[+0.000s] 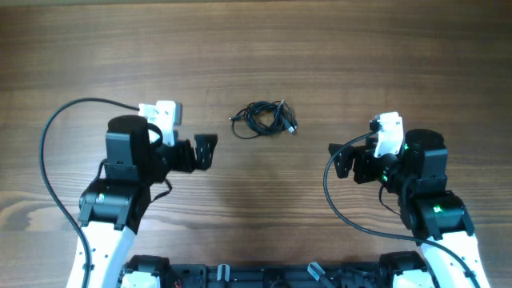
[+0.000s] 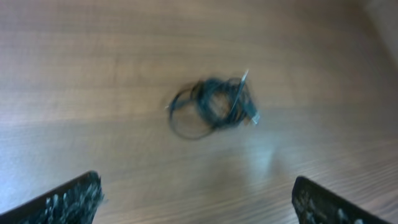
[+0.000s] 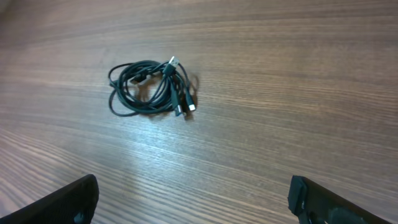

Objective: Untangle cables
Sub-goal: 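Reach both grippers toward the black cable bundle and grasp it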

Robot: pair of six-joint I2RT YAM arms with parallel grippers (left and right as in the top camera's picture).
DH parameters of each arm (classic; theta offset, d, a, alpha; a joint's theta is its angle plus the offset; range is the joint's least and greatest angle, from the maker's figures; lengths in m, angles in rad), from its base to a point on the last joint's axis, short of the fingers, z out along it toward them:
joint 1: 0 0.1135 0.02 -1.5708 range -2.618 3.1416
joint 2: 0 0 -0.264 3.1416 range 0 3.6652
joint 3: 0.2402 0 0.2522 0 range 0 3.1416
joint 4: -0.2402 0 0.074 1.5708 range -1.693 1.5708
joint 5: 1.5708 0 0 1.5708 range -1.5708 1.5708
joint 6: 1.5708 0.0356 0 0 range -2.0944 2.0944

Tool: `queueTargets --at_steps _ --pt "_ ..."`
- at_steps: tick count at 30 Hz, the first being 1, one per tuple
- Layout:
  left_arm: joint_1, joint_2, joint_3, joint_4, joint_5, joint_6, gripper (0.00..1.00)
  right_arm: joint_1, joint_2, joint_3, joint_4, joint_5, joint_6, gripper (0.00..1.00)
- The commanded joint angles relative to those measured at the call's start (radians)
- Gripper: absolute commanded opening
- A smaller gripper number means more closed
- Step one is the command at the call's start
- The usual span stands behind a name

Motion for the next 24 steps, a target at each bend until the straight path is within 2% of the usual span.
queueTargets --at_steps 1,4,7,9,10,16,18,19,20,21,24 --pt "-0.033 0.076 0.015 0.089 0.058 -0.125 1.00 -0.003 0.002 0.025 0.014 -0.032 0.016 1.00" --pt "-0.101 0.202 0.021 0.182 -0.019 -0.180 1.00 -0.003 0.002 0.025 0.019 -0.003 0.064 1.00" --pt "-0.164 0.362 0.121 0.192 -0.119 -0.192 1.00 -0.003 0.002 0.025 0.021 -0.003 0.090 1.00" --pt "-0.190 0.476 0.219 0.180 -0.125 -0.208 1.00 -0.003 0.002 0.025 0.021 -0.003 0.095 1.00" --pt "-0.200 0.529 0.256 0.177 -0.126 -0.259 1.00 -0.003 0.002 0.025 0.021 -0.003 0.109 1.00" --pt "-0.288 0.745 0.273 0.304 -0.127 -0.403 1.00 -0.003 0.002 0.025 0.020 -0.004 0.108 1.00" --pt "-0.304 0.811 0.273 0.309 -0.126 -0.468 0.91 -0.003 0.002 0.025 0.020 -0.003 0.107 1.00" --pt "-0.312 0.841 0.273 0.315 -0.130 -0.484 0.78 -0.003 0.002 0.025 0.020 -0.004 0.105 1.00" --pt "-0.319 0.859 0.273 0.321 -0.130 -0.484 0.71 -0.003 0.002 0.025 0.019 -0.004 0.105 1.00" --pt "-0.328 0.880 0.273 0.327 -0.135 -0.483 0.68 -0.003 0.002 0.025 0.019 -0.004 0.105 1.00" --pt "-0.353 0.911 0.273 0.332 -0.219 -0.483 0.68 -0.003 0.002 0.025 0.019 -0.004 0.105 1.00"
